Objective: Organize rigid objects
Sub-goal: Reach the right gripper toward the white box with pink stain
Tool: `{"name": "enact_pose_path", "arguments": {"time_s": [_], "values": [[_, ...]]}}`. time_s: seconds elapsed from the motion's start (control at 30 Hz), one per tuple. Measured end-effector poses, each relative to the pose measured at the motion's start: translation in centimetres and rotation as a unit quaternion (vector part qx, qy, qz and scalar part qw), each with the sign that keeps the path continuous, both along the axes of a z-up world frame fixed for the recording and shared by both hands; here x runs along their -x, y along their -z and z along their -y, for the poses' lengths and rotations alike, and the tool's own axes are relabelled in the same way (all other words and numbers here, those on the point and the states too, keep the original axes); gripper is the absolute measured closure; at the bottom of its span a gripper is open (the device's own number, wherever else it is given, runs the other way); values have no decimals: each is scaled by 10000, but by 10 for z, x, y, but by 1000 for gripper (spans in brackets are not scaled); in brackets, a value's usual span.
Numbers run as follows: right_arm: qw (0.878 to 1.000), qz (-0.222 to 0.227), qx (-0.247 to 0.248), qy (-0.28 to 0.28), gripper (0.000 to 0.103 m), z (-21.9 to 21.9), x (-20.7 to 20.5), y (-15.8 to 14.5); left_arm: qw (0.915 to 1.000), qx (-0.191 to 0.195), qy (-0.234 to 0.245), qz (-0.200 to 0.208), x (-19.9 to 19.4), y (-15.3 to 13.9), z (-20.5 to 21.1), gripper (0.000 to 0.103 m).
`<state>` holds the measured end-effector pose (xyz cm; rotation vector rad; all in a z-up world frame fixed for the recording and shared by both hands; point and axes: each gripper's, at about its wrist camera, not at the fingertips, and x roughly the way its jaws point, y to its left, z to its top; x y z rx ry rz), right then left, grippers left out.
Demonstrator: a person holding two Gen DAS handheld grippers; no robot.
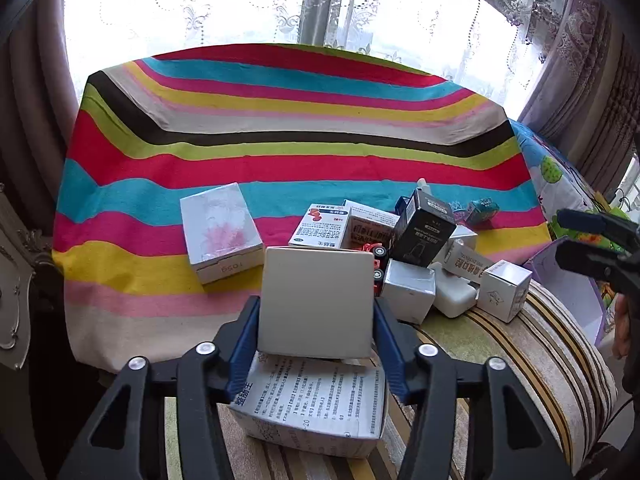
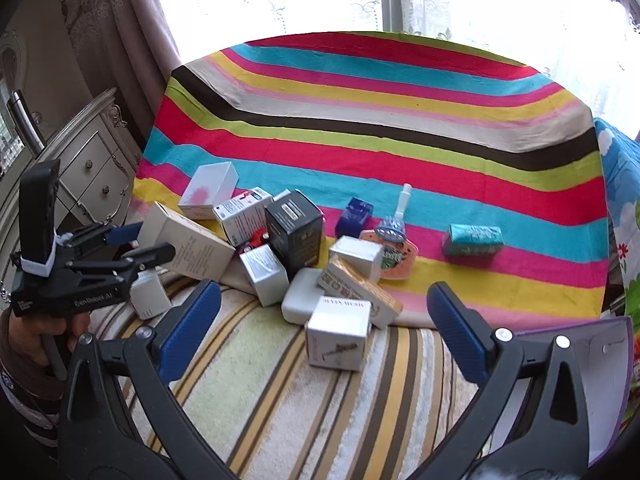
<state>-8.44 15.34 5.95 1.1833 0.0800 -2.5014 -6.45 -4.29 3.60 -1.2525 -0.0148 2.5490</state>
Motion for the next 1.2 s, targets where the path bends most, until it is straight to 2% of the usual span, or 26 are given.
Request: {"name": "enact_pose_path", "arguments": {"time_s": [0.13,0.33,0.63,0.77,1.07,1.2], "values": [[9994,65,-1,-325,0,28,27,-9,9995,-297,-75,-50,1,-3,9,51],[9984,147,-7,-546,0,72,65,-14,9941,-869,-565,-307,-4,-19,41,51],[9975,593,-63,-370,0,124,111,11,9811,-1374,-1248,-555,-9,-33,91,52],[9952,864,-136,-441,0,150,123,32,9786,-1386,-1416,-565,-10,-30,107,52],[9927,990,-409,-549,0,196,139,61,9815,-1153,-1432,-533,-12,-24,116,52],[9911,1036,-524,-654,0,216,144,69,9826,-895,-1558,-477,-11,-19,119,52]]}}
